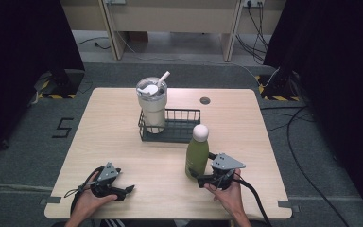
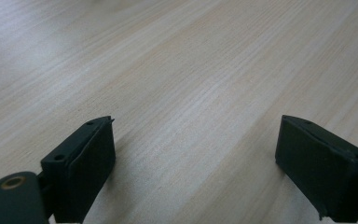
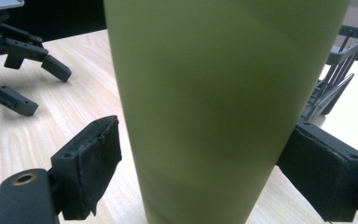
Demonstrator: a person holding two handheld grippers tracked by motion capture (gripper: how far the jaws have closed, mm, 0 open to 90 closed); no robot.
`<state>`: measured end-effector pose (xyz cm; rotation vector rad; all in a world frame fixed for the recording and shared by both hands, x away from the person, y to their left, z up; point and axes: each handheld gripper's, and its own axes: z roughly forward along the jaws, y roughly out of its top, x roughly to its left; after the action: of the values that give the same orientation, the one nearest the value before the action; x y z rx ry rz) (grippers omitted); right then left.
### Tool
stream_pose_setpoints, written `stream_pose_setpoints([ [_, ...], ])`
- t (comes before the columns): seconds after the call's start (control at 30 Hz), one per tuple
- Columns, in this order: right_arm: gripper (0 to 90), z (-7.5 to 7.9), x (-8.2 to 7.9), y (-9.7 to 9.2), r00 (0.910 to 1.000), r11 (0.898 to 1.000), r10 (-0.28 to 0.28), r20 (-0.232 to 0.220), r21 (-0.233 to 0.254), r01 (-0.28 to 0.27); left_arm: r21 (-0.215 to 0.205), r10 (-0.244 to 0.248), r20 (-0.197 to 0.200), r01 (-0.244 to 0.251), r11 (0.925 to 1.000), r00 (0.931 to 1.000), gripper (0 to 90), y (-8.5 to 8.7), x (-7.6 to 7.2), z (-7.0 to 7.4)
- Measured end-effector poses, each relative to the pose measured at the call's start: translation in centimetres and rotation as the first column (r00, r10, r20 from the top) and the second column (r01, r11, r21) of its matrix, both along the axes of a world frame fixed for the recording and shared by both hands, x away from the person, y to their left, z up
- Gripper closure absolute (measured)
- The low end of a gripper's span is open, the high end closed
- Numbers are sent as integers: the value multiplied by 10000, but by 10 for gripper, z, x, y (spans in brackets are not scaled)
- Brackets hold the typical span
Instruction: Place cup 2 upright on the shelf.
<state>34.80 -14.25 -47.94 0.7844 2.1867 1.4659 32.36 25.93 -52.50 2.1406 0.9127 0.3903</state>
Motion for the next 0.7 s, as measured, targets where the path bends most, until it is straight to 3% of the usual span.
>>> stream_pose_setpoints([
  [0.7, 190, -14, 14, 13, 9996, 10000, 67, 292, 0, -67, -21, 31, -11, -31, 10000, 10000, 108, -1, 0, 0],
])
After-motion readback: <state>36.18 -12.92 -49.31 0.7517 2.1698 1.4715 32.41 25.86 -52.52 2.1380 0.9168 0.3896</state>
